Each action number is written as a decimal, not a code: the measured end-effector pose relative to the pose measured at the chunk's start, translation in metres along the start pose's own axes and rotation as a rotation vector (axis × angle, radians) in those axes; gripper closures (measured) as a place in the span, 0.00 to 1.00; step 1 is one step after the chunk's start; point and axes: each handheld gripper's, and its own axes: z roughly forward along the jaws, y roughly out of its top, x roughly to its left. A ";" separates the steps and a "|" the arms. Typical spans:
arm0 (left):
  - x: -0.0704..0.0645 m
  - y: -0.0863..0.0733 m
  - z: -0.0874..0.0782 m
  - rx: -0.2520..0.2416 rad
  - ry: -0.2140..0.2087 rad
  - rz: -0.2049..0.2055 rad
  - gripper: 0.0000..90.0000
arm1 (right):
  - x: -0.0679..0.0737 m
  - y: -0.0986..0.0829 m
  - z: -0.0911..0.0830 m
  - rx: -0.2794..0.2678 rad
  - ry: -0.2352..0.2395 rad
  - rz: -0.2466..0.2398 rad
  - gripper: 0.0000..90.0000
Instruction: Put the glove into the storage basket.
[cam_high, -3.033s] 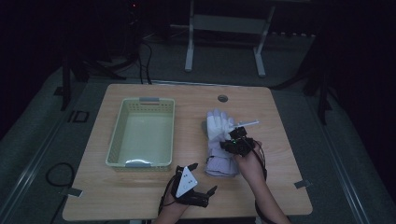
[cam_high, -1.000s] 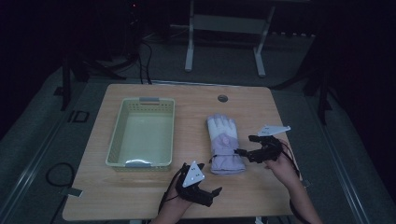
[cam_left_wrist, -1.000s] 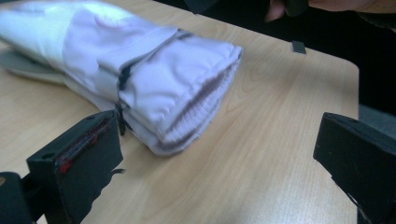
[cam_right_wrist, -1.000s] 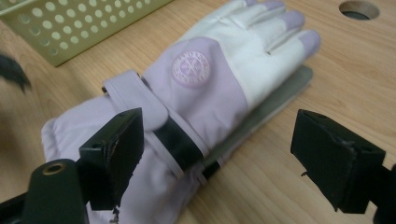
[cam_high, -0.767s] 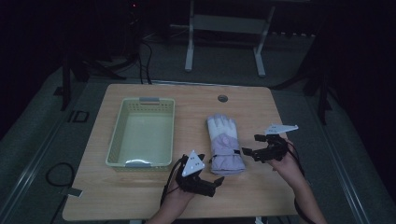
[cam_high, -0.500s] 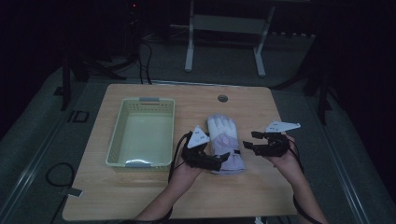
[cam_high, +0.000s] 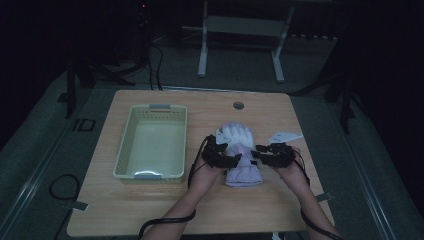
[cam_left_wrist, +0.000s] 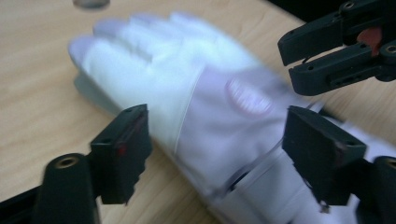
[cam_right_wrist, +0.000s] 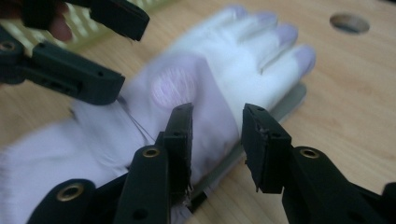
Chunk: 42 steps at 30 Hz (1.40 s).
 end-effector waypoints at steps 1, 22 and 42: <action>0.000 -0.003 0.003 0.011 0.018 0.001 0.28 | 0.000 -0.003 0.004 0.010 0.003 0.008 0.71; 0.015 -0.018 0.026 0.124 -0.050 -0.098 0.21 | 0.008 -0.027 -0.001 0.079 0.072 0.064 0.45; 0.022 -0.019 0.035 0.162 -0.093 -0.121 0.22 | -0.018 -0.029 0.037 0.169 0.130 0.264 0.49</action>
